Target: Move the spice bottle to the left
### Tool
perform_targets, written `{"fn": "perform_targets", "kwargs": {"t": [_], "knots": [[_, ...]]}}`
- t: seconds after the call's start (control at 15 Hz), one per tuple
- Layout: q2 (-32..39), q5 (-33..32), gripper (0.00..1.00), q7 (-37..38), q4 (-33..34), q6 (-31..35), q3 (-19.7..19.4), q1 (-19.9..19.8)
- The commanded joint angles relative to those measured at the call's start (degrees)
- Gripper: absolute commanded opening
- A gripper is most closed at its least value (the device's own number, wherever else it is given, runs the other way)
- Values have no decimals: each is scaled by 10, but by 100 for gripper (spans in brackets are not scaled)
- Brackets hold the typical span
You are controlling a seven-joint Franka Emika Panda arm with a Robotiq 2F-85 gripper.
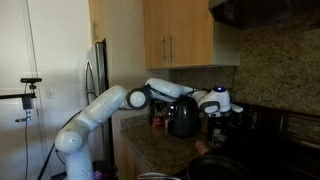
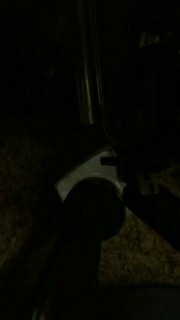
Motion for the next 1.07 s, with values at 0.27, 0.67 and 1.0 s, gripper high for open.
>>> {"fn": "perform_targets", "kwargs": {"t": [0.27,0.67,1.0], "knots": [[-17,-7,33,-48,1,-27,6,-12],[-84,-36,33,-57,-26,-88,-25,-21],[-149,-106,33,-122,-39,-202,-58,-31]]}}
